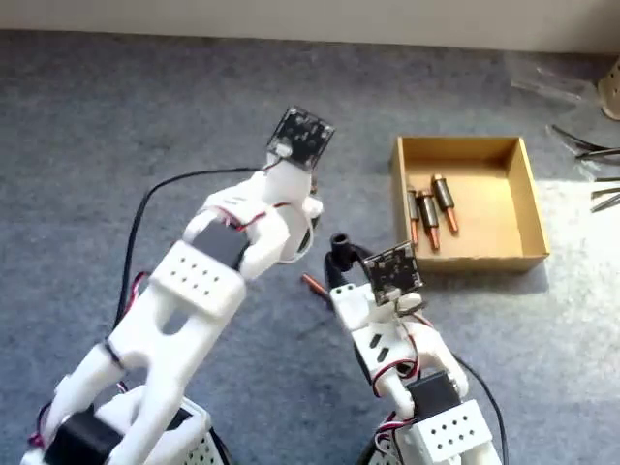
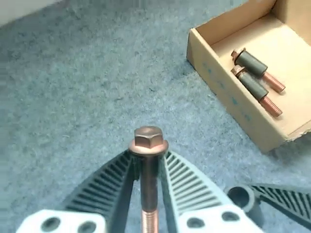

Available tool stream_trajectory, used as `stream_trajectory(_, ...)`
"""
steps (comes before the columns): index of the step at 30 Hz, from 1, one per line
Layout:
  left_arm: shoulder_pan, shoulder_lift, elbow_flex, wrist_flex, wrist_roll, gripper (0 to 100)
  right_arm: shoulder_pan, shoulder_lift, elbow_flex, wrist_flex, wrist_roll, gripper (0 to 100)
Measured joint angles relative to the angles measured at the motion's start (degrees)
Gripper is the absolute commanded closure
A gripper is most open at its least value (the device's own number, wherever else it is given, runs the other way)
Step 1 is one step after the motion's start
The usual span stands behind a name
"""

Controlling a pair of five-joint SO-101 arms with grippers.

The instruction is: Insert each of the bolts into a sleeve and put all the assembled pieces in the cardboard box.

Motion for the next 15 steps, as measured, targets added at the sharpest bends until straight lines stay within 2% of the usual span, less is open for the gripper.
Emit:
stream_trajectory(6, 0.1, -15.6, 1.8, -0.4, -3.5, 100, -1.5, 0.0, 0.0, 0.0, 0.0, 99.5)
stream_trajectory(15, -0.1, -26.5, 1.8, -3.0, -7.5, 100, -9.2, 0.0, -0.2, -1.5, -0.3, 99.5)
